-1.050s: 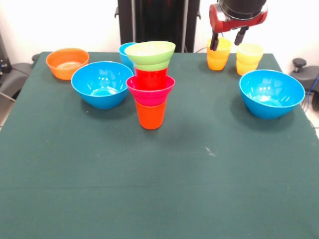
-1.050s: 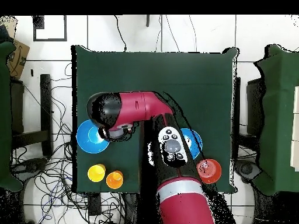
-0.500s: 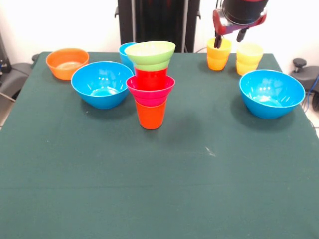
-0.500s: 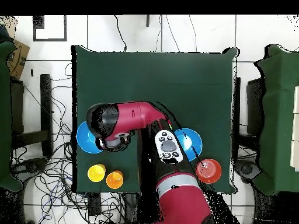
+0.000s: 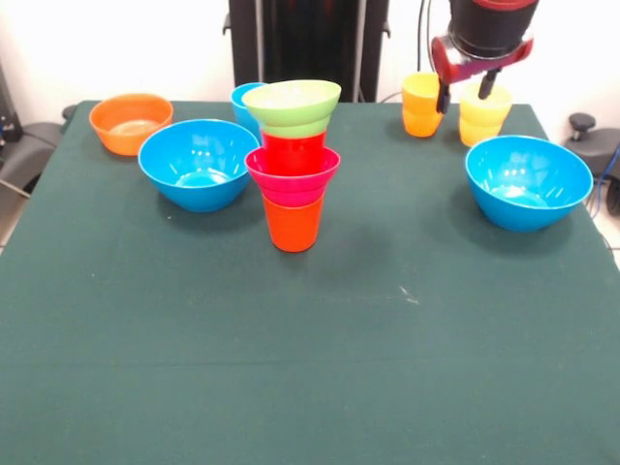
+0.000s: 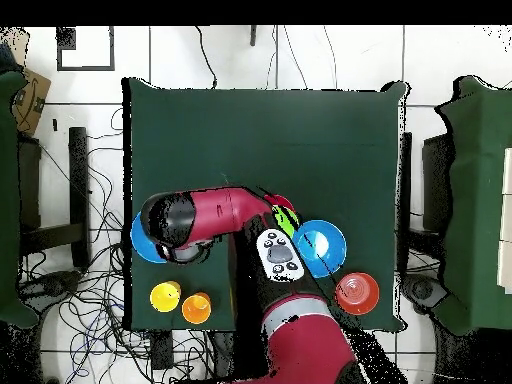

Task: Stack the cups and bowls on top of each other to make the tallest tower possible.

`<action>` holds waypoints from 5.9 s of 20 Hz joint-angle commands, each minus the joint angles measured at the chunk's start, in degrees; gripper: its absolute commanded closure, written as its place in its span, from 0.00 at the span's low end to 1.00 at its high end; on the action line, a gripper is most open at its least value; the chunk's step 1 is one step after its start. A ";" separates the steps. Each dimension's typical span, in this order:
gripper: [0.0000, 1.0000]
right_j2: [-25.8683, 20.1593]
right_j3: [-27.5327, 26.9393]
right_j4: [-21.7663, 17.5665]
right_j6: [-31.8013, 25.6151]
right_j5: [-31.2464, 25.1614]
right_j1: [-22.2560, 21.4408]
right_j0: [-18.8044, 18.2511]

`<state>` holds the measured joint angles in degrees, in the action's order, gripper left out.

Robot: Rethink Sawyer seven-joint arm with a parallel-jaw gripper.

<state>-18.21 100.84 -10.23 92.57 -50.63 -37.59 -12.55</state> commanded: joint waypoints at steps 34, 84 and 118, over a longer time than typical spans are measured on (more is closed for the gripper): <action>0.00 -2.61 2.91 -6.52 -2.11 3.79 8.22 2.66; 0.00 -2.86 8.16 -5.89 -0.66 1.83 5.53 4.04; 0.00 -2.01 5.27 -10.86 1.31 10.89 13.11 4.53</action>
<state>-19.30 106.29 -17.09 92.57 -45.10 -25.96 -8.57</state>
